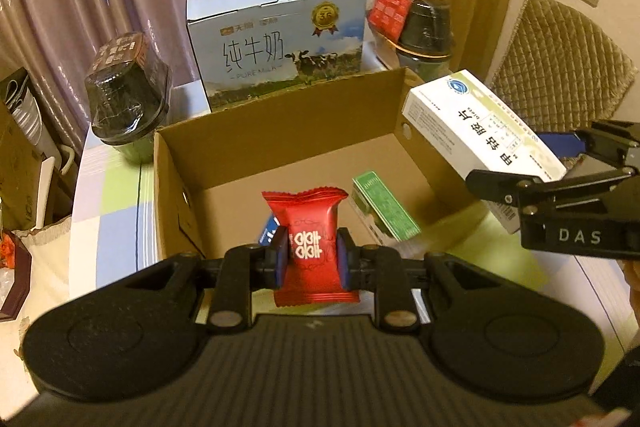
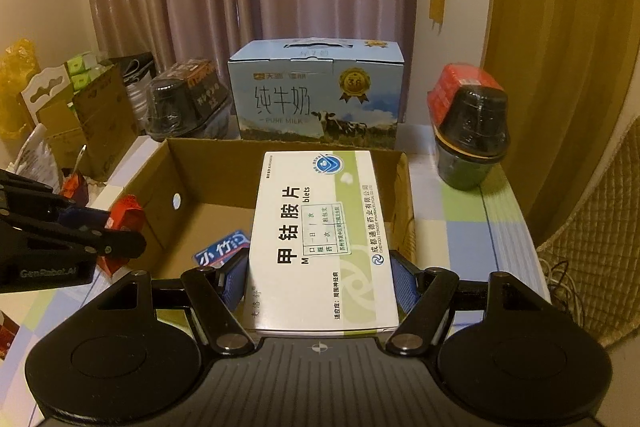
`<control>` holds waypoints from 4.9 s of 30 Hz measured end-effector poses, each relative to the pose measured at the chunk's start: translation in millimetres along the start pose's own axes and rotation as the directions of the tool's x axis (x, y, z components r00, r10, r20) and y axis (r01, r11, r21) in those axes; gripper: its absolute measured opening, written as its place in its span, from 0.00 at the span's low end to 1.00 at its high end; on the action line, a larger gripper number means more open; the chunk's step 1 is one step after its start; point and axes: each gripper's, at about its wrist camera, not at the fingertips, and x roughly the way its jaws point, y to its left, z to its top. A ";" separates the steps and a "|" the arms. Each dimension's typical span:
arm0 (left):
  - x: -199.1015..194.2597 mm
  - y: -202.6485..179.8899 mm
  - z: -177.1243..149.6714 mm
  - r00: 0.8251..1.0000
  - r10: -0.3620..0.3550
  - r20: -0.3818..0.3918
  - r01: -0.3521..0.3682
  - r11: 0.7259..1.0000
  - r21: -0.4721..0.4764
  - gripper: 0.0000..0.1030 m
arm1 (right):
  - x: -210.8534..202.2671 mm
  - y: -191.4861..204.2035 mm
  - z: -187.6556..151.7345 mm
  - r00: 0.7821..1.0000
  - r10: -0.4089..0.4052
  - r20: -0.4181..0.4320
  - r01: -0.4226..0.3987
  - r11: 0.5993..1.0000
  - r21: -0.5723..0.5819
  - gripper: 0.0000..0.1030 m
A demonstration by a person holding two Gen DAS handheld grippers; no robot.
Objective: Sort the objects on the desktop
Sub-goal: 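Carry red candy packet and white medicine box over the cardboard box, then open left tool releasing candy packet while right tool releases medicine box, then withdraw both open tools back toward the remaining items on the table, then move left tool to silver foil bag while right tool approaches white square night light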
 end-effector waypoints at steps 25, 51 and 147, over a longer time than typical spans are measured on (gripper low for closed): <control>60.2 33.4 12.3 1.000 0.003 -0.030 -0.005 0.998 -0.057 0.33 | 59.6 -11.5 14.4 0.999 -0.008 -0.033 0.008 1.000 0.018 0.66; 26.3 32.9 -8.7 1.000 0.025 0.010 -0.024 0.998 -0.066 0.52 | 37.3 -31.4 5.9 1.000 -0.022 -0.008 0.022 0.996 0.092 0.78; -45.5 -27.3 -216.9 0.972 -0.051 -0.231 0.201 0.691 0.695 0.94 | -49.6 86.0 -188.9 0.921 0.230 -0.314 -0.388 0.579 -0.717 0.88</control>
